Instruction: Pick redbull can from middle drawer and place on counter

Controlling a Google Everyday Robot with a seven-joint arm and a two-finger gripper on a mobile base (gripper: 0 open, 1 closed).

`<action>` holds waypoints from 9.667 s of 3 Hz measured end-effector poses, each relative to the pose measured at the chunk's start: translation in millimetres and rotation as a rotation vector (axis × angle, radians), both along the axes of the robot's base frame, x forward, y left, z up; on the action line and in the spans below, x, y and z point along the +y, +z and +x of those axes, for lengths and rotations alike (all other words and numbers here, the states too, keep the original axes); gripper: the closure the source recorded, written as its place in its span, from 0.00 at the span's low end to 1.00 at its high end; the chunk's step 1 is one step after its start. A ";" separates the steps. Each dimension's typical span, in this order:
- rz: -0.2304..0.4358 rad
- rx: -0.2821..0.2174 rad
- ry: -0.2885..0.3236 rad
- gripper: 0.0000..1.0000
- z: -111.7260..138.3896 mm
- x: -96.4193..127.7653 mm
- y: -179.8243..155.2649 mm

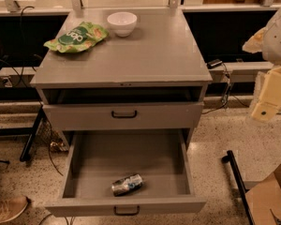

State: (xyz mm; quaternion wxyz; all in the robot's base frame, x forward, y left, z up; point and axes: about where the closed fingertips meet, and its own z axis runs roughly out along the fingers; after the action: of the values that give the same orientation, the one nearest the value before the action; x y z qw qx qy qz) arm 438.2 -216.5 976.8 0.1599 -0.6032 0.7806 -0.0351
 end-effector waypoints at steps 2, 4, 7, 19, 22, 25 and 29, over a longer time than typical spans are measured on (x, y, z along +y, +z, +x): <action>0.062 0.043 0.024 0.00 0.0 15.5 -39.7; 0.289 0.188 0.134 0.00 -21.8 115.8 -189.5; 0.294 0.191 0.104 0.00 3.7 113.9 -272.8; 0.210 0.068 0.575 0.00 105.8 277.0 -593.9; 0.220 0.149 0.506 0.73 99.1 261.7 -617.5; 0.308 -0.015 0.378 1.00 45.3 131.0 -414.0; 0.229 -0.124 0.399 1.00 63.2 79.7 -290.9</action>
Offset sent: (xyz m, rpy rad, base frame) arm 0.0001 0.0460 -0.1241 0.1912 0.1498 0.0758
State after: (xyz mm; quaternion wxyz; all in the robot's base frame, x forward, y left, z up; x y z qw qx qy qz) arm 501.4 -136.8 685.8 0.2787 -0.7201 0.6335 0.0487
